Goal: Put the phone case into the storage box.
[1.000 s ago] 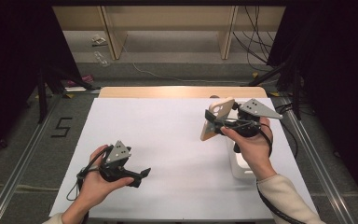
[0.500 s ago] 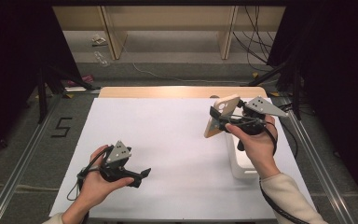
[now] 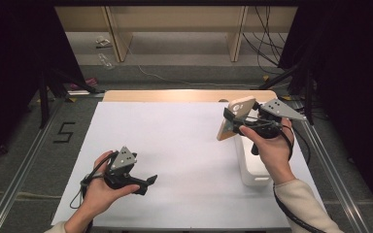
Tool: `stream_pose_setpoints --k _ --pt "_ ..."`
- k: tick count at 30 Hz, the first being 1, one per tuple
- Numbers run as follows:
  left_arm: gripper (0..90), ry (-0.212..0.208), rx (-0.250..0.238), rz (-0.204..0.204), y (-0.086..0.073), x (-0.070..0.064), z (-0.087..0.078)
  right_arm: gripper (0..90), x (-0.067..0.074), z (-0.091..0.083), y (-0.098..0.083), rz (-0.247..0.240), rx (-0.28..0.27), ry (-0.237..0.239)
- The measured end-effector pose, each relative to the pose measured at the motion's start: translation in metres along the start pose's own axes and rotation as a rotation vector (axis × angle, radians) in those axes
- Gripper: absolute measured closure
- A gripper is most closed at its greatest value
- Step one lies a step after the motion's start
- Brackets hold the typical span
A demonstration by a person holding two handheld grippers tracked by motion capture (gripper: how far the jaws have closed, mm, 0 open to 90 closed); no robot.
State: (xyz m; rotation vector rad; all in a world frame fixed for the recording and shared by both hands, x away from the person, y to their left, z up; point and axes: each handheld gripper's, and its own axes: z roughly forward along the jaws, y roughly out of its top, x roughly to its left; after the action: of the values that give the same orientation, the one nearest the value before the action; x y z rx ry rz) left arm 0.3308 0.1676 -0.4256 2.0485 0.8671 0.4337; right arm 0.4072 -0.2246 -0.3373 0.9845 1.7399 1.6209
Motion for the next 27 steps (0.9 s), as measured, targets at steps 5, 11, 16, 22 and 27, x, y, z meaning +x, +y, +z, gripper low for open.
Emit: stream_pose_setpoints --k 5,11,16,22,27 --pt "0.0 -0.001 -0.002 -0.001 0.000 0.000 0.000 13.3 -0.004 -0.002 0.001 -0.001 -0.001 -0.018" --pt "0.0 0.000 -0.003 -0.003 0.000 0.000 0.000 13.3 -0.009 -0.004 0.001 0.000 0.005 -0.041" --pt "0.0 -0.001 -0.001 -0.003 0.000 0.000 0.000 13.3 -0.012 -0.004 0.001 0.001 0.002 -0.051" --pt "0.0 0.004 -0.003 -0.004 0.000 0.000 0.000 13.3 -0.016 -0.006 0.002 0.008 0.000 -0.062" --pt "0.0 0.002 -0.005 -0.005 0.000 0.000 0.000 13.3 -0.020 -0.007 0.002 0.009 -0.002 -0.075"
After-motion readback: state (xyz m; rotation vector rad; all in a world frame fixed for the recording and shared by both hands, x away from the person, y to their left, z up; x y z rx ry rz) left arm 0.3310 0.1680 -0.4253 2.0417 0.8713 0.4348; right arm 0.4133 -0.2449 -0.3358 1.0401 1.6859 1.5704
